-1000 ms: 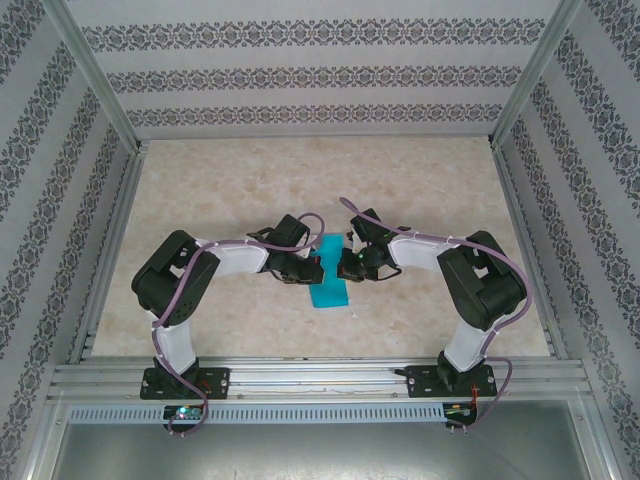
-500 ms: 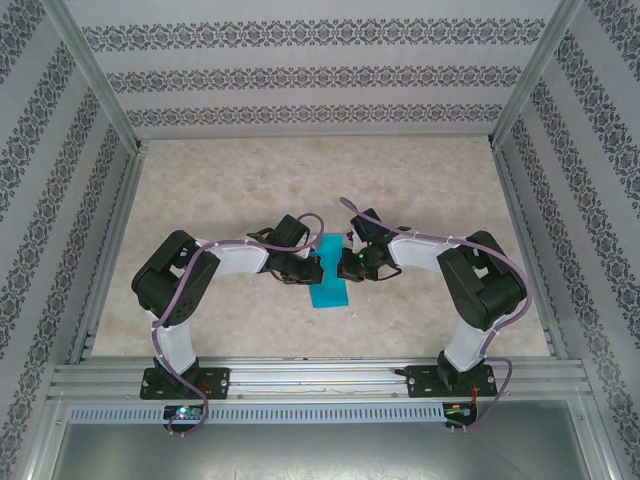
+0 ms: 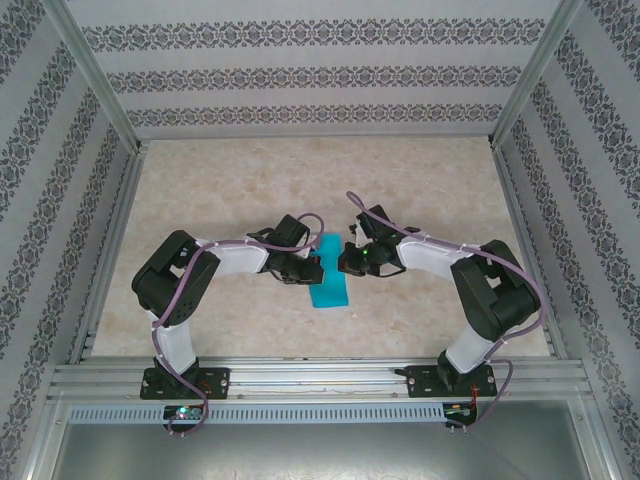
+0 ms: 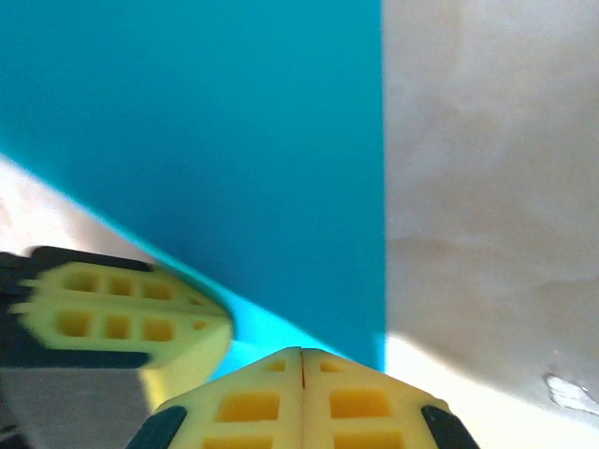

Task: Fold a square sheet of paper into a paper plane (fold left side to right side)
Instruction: Hold the square sheet of paper at the center of the table.

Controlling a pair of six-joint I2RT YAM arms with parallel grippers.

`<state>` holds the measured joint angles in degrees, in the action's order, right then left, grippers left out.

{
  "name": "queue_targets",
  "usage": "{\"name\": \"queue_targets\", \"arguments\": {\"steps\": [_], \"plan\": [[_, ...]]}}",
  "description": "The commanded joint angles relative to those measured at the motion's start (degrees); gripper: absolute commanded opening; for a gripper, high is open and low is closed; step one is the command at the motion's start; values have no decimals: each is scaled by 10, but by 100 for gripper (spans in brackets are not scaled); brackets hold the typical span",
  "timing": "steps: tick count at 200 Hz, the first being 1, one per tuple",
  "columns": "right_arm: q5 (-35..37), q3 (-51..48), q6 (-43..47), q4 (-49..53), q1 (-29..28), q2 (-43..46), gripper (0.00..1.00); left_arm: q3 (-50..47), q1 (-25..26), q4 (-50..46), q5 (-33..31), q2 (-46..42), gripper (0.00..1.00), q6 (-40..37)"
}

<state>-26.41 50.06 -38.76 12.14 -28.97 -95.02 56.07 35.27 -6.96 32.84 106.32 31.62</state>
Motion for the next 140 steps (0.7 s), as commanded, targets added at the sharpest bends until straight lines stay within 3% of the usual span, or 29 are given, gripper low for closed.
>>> {"name": "queue_targets", "arguments": {"steps": [1,100,140], "plan": [[-31,-5,-2,-42,4,2,0,-4,4,-28,-22,27,1,4],[-46,58,3,-76,-10,-96,0,8,4,-38,-16,36,1,-1],[-18,60,-4,-57,-10,-115,0,6,5,-45,-19,34,1,-5]]}}
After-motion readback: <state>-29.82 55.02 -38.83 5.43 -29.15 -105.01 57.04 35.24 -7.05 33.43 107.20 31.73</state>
